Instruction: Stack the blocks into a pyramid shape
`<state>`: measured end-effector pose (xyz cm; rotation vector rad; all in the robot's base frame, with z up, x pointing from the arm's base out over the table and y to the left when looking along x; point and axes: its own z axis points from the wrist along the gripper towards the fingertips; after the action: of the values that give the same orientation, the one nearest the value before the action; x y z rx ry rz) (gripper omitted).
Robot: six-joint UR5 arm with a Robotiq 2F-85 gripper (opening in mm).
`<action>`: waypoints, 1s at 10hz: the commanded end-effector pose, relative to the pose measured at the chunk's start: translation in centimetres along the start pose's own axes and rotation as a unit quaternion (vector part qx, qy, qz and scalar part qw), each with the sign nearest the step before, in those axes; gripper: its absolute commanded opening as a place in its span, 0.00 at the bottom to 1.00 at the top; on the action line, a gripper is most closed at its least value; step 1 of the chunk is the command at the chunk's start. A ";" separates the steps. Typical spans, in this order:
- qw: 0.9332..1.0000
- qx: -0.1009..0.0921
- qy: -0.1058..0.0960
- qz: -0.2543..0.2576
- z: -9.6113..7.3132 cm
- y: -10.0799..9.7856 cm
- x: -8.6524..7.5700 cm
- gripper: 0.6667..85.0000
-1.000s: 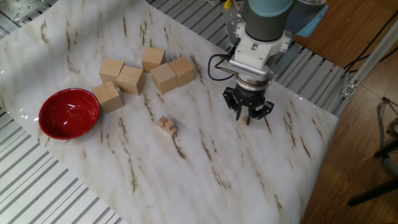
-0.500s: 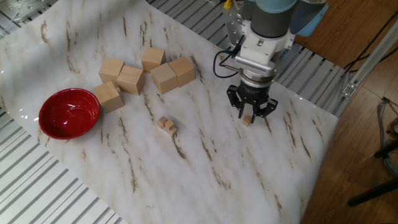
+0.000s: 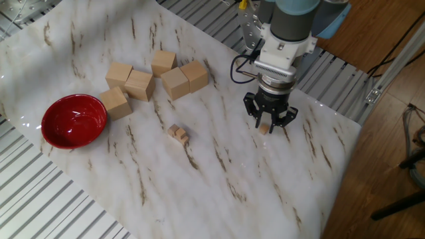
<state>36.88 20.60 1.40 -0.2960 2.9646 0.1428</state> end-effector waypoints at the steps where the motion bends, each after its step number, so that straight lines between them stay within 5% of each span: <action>1: 1.000 -0.002 -0.006 0.000 0.3 -0.2 -0.2 0.44; 10: 1.000 -0.002 -0.015 0.020 0.0 -0.8 -0.2 0.15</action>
<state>37.28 19.78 0.87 -0.2627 2.9398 0.1399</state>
